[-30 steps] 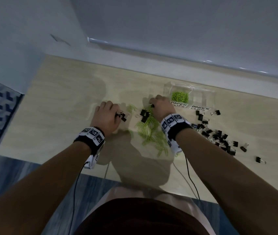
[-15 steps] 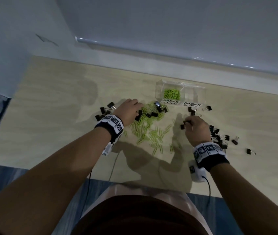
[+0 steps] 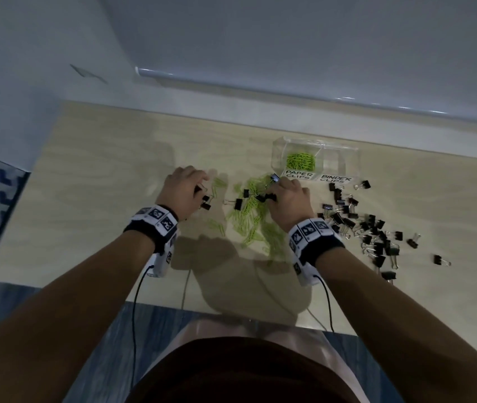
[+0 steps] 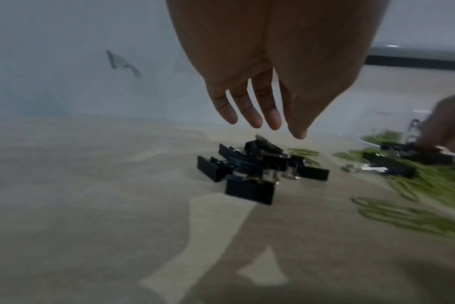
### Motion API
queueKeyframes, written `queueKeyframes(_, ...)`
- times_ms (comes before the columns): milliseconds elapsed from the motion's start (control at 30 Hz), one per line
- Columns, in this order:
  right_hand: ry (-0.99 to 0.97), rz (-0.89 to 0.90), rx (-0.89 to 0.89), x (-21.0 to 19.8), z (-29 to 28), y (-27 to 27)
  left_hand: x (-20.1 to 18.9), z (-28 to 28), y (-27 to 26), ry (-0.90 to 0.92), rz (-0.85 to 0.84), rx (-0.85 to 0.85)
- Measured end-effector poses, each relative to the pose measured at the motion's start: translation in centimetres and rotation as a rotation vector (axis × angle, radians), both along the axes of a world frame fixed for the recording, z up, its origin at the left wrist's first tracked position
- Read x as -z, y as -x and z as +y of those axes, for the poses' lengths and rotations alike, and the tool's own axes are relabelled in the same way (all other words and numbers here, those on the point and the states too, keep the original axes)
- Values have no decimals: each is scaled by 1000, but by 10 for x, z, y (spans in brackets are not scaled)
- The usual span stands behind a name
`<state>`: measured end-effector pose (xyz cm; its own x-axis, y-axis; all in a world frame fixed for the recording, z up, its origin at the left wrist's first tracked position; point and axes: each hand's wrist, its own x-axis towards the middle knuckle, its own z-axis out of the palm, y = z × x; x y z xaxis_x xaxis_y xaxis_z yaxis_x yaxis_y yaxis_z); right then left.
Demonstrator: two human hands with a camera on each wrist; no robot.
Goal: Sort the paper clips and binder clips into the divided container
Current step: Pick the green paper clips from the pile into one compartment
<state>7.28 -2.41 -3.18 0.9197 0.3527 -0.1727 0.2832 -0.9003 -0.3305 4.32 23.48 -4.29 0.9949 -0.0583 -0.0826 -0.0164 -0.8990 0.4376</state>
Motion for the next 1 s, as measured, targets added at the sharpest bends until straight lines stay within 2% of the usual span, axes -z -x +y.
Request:
queueKeyframes(67,67,47,-12,1,9,-6,0,-13,0,-52,14,92)
queueKeyframes(200,167,63,-75,5,16,-13,4,-54,-1,-3,94,217)
queueKeyframes(300,186,48,-98,3,19,-15,8,-68,-4,-48,141,218)
queueKeyframes(433,147,32,-123,5,16,-11,7,-68,-2,-18,127,220)
queueKeyframes(500,85,11,-107,6,11,-7,4,-65,0,60,105,186)
queueKeyframes(600,-32,4,-71,6,2,-2,2,-52,-2,141,57,31)
queueKeyframes(667,-187,-26,7,5,-6,1,2,-37,-8,69,15,-70)
queueKeyframes(733,-351,-82,126,3,-20,5,1,-24,-15,-102,39,-149)
queueKeyframes(800,-392,-107,248,0,-42,8,-1,-19,-20,-213,72,-189)
queueKeyframes(867,-306,-97,348,-1,-68,13,-4,-23,-24,-203,42,-138)
queueKeyframes(933,-147,-50,423,2,-90,18,-4,-36,-28,-106,28,4)
queueKeyframes(1000,15,15,434,4,-99,21,-4,-55,-31,0,90,135)
